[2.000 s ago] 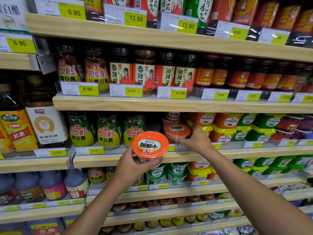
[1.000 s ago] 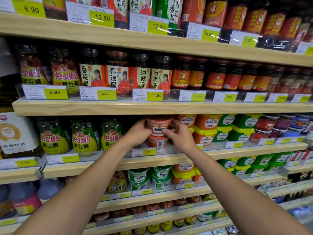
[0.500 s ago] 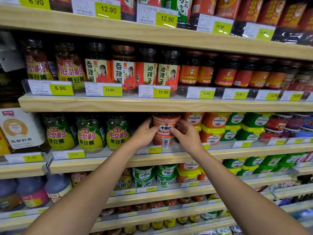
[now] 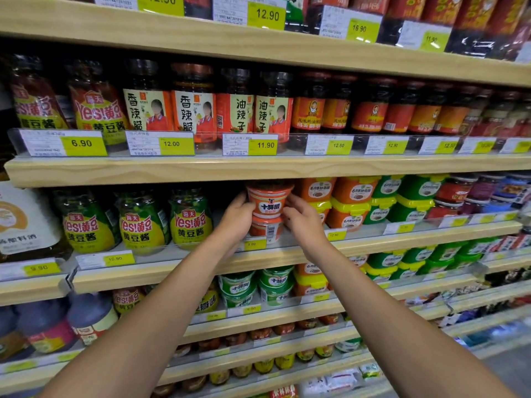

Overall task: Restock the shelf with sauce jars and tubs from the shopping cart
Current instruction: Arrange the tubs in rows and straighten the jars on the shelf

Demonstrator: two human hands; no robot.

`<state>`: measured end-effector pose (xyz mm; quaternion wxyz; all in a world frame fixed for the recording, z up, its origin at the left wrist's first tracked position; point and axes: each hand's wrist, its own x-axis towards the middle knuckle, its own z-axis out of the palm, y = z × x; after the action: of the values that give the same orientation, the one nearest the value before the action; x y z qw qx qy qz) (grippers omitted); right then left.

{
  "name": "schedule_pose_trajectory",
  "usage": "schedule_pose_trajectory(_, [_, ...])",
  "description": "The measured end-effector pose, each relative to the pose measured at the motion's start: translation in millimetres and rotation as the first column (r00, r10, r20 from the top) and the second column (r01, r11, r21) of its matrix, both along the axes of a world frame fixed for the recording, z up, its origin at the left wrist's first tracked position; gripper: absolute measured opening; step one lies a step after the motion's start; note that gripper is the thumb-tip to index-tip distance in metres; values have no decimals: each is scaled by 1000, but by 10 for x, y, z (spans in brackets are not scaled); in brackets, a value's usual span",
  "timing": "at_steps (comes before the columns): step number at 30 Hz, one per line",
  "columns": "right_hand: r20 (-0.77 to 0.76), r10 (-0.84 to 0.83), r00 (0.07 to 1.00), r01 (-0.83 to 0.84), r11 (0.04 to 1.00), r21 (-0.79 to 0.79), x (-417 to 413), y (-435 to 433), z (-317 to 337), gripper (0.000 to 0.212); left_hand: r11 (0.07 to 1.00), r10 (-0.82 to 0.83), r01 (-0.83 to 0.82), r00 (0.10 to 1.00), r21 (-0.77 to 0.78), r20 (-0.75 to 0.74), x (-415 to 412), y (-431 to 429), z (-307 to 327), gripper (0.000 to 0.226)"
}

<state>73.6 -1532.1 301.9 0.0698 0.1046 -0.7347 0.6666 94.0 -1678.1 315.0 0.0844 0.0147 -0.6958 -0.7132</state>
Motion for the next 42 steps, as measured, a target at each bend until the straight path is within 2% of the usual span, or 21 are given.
schedule_pose_trajectory(2, [98,-17,995,25,996,-88,-9,-13,26,33,999,18,-18,1000,36,25,-7,30,0,27])
schedule_pose_trajectory(4, [170,2,985,31,981,-194,0,-30,77,36,986,69,-78,995,145,66,-10,57,18,18])
schedule_pose_trajectory(7, [283,73,956,27,942,-334,-16,-36,100,48,933,146,-193,975,305,170,-11,81,80,35])
schedule_pose_trajectory(10, [281,129,951,-16,929,-370,-55,-51,118,55,921,132,-202,966,332,222,-32,125,131,47])
schedule_pose_trajectory(12, [283,148,948,-22,914,-404,-74,-96,136,45,928,104,-174,970,331,220,-16,183,175,53])
schedule_pose_trajectory(14, [303,171,937,-30,907,-420,-91,-146,116,40,930,89,-161,971,330,224,8,221,201,54])
schedule_pose_trajectory(18, [313,146,938,-25,932,-361,-43,-208,88,47,933,112,-178,970,312,217,-15,204,170,55])
schedule_pose_trajectory(22, [305,179,935,-61,931,-359,-96,-99,100,38,934,130,-192,968,300,215,-1,214,161,53])
schedule_pose_trajectory(26, [304,180,935,-71,939,-337,-108,10,133,33,932,184,-228,967,283,176,94,322,153,53])
schedule_pose_trajectory(30, [289,218,932,-153,961,-231,-36,155,151,58,926,268,-292,955,239,127,229,469,151,55])
schedule_pose_trajectory(34, [288,276,917,-217,951,-220,81,369,202,73,899,373,-381,924,215,82,335,597,75,62])
schedule_pose_trajectory(36, [267,286,920,-246,954,-173,146,509,211,70,859,490,-480,871,179,-13,407,698,-48,62])
schedule_pose_trajectory(39, [214,212,954,-179,970,-167,203,689,205,58,761,645,-630,713,151,-275,638,946,-131,42])
schedule_pose_trajectory(40, [205,168,964,-129,973,-190,190,732,169,53,767,636,-619,701,166,-323,701,1052,-140,38])
schedule_pose_trajectory(42, [195,72,978,-31,978,-208,183,810,88,43,814,574,-562,741,146,-350,755,1262,-145,36])
